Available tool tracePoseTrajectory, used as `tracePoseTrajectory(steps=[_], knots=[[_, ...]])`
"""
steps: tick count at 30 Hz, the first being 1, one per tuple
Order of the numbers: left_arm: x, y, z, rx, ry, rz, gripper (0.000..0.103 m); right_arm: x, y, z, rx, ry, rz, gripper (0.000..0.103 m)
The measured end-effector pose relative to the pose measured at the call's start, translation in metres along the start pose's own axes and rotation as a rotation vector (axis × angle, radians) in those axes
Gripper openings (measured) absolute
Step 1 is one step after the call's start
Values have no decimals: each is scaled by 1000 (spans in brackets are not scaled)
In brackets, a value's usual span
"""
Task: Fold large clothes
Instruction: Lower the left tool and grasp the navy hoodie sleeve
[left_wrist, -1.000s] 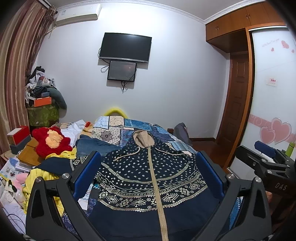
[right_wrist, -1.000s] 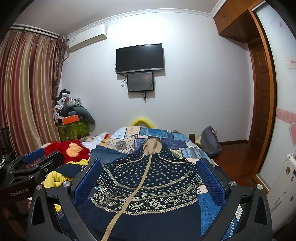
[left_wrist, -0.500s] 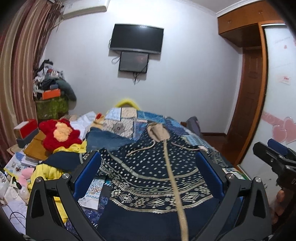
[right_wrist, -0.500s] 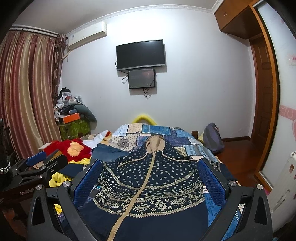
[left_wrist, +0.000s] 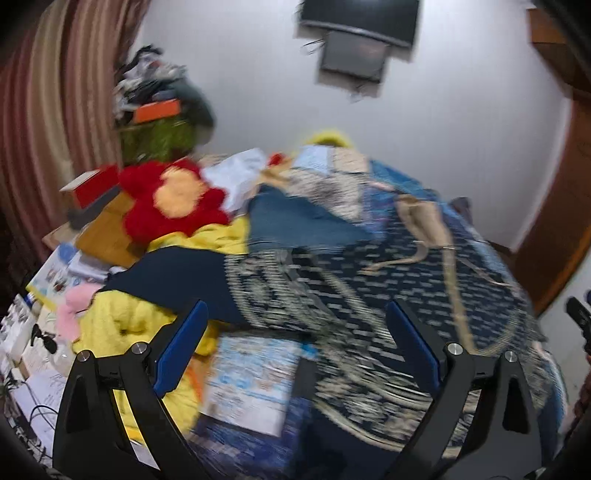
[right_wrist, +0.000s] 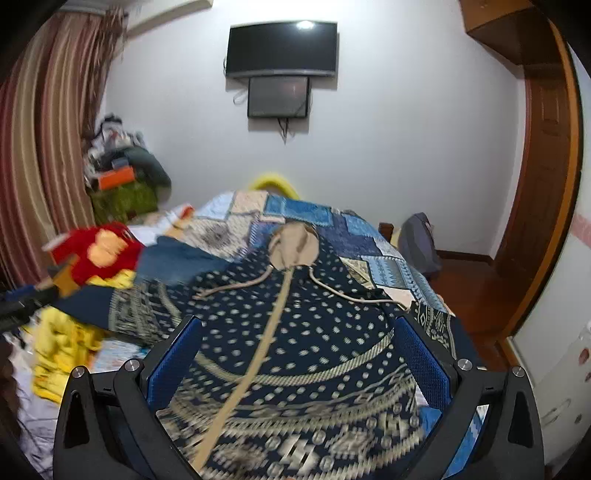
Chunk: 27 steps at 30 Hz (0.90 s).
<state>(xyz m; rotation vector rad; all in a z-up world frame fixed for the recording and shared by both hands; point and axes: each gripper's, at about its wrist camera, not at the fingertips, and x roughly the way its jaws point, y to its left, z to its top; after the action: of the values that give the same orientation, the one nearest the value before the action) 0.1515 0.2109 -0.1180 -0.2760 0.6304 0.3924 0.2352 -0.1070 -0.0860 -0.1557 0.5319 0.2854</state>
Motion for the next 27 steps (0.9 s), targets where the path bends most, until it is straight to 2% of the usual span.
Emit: tracePoseTrajectory(steps=[2,4,5,9,13,17,20,21,22,23,27], knots=[[21,18,2,1,29,52,97,28,2,2,-33,30,-19,103],[46,38,1,-9,84,79,85,59,3,4,-59,76,-7,103],[60,50,-2,-23,123,84,82,76,2,4,-65,111,21,102],[98,85,-16,-108,240,11,77,123,-1,2,-56,196,83,102],[127,110,-31,-194,302,-27,77,165,0,-5,-47,275,103,102],[146,125,-32,-257,311,-59,71,192,3,-13,-28,338,142,102],[159,134,-27,-278,318,-55,58,203,4,-21,-7,375,172,102],[163,137,-25,-284,315,-51,50,206,5,-22,-4,386,179,102],[165,139,-22,-288,310,-47,46,208,5,-23,-2,395,187,102],[167,141,-20,-286,305,-34,46,210,6,-25,0,404,197,102],[175,148,-4,-247,252,125,41,211,7,-25,8,414,209,102]])
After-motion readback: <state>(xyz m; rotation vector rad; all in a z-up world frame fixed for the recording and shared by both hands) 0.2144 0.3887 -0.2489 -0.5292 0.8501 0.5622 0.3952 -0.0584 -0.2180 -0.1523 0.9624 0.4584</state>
